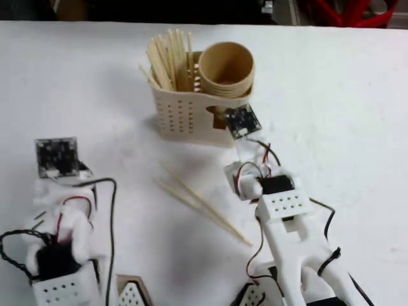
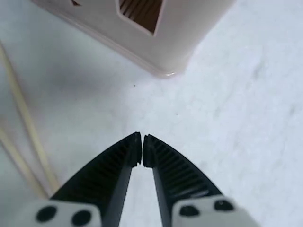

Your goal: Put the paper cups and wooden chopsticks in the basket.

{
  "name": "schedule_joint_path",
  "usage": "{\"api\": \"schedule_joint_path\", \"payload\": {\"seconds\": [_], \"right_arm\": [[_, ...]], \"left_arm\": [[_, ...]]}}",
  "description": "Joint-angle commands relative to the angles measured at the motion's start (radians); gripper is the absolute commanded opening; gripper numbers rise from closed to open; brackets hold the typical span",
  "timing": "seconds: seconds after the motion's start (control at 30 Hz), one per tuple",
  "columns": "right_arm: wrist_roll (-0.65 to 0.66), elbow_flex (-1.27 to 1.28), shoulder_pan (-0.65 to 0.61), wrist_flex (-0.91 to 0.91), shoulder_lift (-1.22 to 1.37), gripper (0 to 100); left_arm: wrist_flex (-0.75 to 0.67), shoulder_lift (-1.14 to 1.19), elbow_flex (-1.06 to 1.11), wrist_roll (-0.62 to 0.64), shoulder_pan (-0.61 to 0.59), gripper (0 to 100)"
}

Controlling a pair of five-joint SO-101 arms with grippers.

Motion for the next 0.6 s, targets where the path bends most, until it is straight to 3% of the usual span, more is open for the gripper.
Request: {"api": "schedule_joint_path", "payload": {"seconds": [0.0,0.17,0.33,0.57], "right_arm": [[0.009,-0.017,-0.012,0.033,-0.045,2.1],[0.009,-0.018,-0.101,0.127,-0.154,2.1],[0.091,-0.061,-0.283,0.275,-0.246,4.3],[0.098,-0.166,-0.441,0.300,-0.096,8.1]], "left_arm": [[-0.069,-0.068,0.130,-0.023,-0.013,2],[-0.066,-0.153,0.193,-0.025,-0.048,2],[-0.068,-0.220,0.244,-0.025,-0.056,2],[-0.064,-0.231,0.247,-0.025,-0.059,2]]}}
